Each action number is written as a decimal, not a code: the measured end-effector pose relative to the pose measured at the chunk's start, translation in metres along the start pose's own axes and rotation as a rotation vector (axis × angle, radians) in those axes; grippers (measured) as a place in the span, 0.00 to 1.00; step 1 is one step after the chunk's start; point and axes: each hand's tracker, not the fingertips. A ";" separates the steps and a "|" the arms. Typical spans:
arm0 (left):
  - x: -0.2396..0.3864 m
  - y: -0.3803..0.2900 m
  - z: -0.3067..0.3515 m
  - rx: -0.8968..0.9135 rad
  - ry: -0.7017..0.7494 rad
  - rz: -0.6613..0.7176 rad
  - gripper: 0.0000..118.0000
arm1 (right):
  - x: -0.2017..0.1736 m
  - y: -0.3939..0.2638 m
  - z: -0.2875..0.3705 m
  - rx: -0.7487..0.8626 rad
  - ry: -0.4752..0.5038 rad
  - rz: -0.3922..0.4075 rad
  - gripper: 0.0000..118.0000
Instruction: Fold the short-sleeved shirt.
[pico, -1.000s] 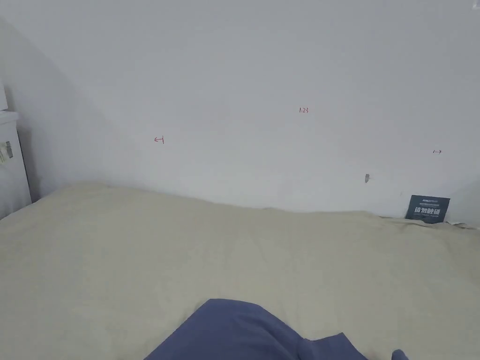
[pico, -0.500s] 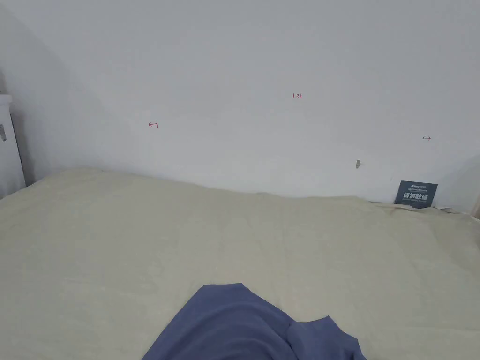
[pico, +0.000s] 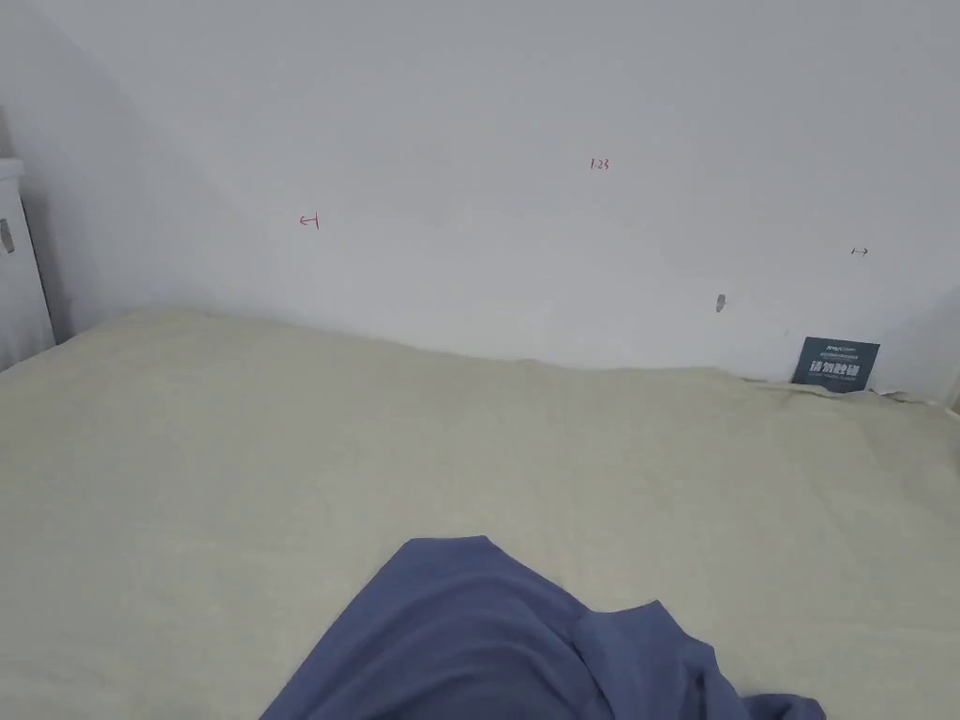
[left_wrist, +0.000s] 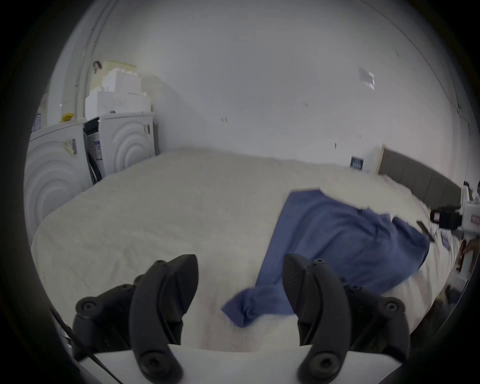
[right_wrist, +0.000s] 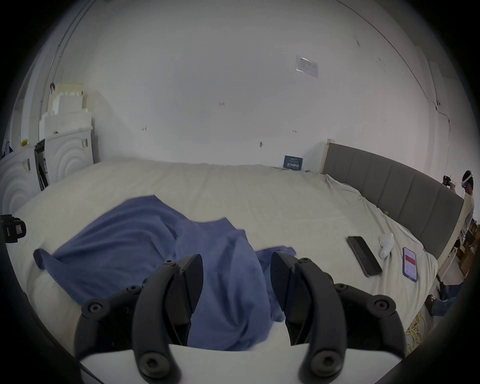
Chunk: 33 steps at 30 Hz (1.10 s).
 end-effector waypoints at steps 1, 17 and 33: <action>0.001 0.004 0.003 0.004 0.002 0.003 0.64 | -0.003 0.004 0.000 0.008 0.002 -0.001 0.50; 0.056 0.020 -0.014 0.108 -0.049 -0.093 0.00 | -0.051 0.017 0.005 0.154 0.048 -0.029 0.01; -0.038 0.013 -0.100 -0.410 -0.082 0.130 0.24 | -0.053 0.011 -0.006 0.096 0.064 -0.013 0.01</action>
